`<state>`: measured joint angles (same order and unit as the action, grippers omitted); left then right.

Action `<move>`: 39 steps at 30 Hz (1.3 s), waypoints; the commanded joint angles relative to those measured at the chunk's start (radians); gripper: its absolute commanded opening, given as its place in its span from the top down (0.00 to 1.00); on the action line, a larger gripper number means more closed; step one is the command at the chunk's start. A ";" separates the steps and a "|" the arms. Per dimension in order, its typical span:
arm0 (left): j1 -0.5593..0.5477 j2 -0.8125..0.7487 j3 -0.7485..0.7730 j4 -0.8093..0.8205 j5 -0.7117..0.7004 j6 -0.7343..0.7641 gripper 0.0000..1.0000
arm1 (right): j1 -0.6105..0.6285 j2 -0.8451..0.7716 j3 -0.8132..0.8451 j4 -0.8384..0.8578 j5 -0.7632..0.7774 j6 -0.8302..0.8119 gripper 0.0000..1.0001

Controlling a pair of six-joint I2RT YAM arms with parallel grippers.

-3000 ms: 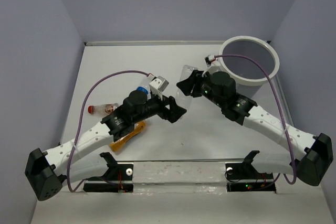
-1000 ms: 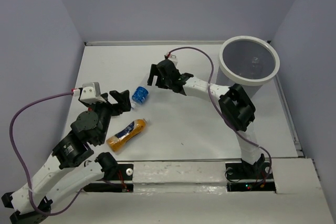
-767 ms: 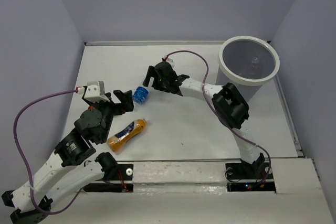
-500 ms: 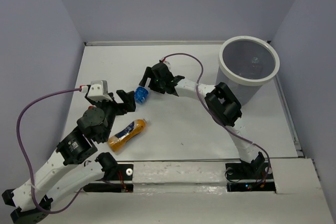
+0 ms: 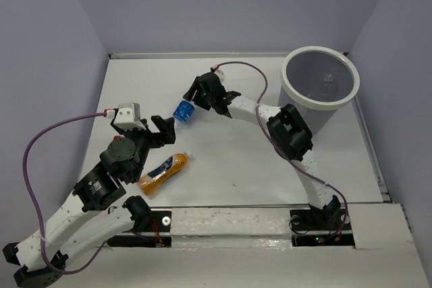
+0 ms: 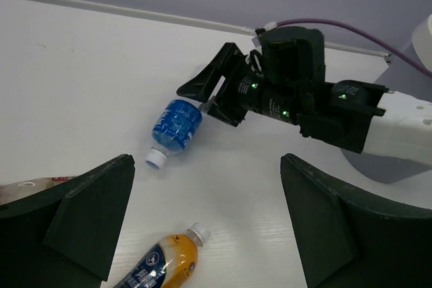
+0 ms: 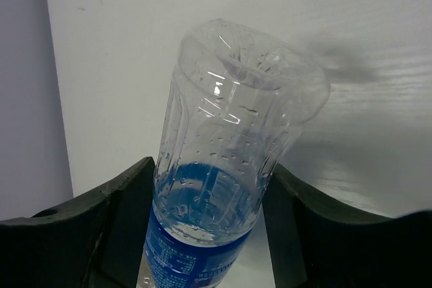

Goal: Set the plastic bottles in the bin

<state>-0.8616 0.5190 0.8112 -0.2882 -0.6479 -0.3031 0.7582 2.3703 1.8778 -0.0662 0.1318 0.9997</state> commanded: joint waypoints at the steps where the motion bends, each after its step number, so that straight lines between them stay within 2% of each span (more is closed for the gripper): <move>1: 0.009 -0.004 -0.009 0.043 -0.018 0.013 0.01 | -0.008 -0.301 0.006 0.121 0.101 -0.220 0.50; 3: 0.009 -0.005 -0.009 0.043 -0.018 0.015 0.01 | -0.008 -0.409 -0.069 0.123 0.182 -0.315 0.51; 6: 0.009 -0.007 -0.009 0.047 -0.004 0.016 0.01 | -0.040 -0.709 -0.205 0.123 0.293 -0.542 0.52; 9: 0.012 -0.005 -0.007 0.046 0.007 0.018 0.01 | -0.074 -0.882 -0.330 0.114 0.379 -0.730 0.52; 10: 0.012 -0.004 -0.007 0.047 0.007 0.019 0.01 | -0.115 -0.983 -0.353 0.106 0.422 -0.777 0.53; 14: 0.013 -0.016 -0.010 0.069 0.062 0.033 0.01 | -0.267 -1.155 -0.453 0.068 0.497 -0.924 0.53; 17: 0.013 -0.040 -0.023 0.110 0.158 0.055 0.01 | -0.371 -1.210 -0.514 0.069 0.569 -1.031 0.53; 18: 0.015 -0.054 -0.026 0.122 0.233 0.073 0.01 | -0.396 -1.215 -0.526 0.068 0.578 -1.055 0.53; 21: 0.013 -0.076 -0.041 0.168 0.341 0.091 0.01 | -0.479 -1.208 -0.563 0.072 0.565 -1.064 0.53; 28: 0.013 -0.086 -0.043 0.179 0.376 0.102 0.01 | -0.517 -1.157 -0.615 0.033 0.505 -1.003 0.50; 31: 0.013 -0.100 -0.046 0.192 0.395 0.104 0.01 | -0.517 -1.187 -0.625 -0.039 0.462 -0.922 0.27; 32: 0.015 -0.102 -0.049 0.193 0.395 0.102 0.01 | -0.517 -1.192 -0.614 -0.065 0.430 -0.911 0.17; 35: 0.015 -0.106 -0.049 0.198 0.386 0.101 0.01 | -0.517 -1.197 -0.528 -0.202 0.343 -0.874 0.08; 37: 0.015 -0.100 -0.047 0.196 0.354 0.082 0.01 | -0.517 -1.204 -0.484 -0.277 0.280 -0.851 0.07; 39: 0.016 -0.076 -0.038 0.179 0.291 0.044 0.01 | -0.517 -1.218 -0.434 -0.319 0.120 -0.833 0.08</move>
<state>-0.8551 0.4221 0.7715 -0.1463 -0.2890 -0.2249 0.2428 1.2037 1.3277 -0.2798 0.4812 0.1085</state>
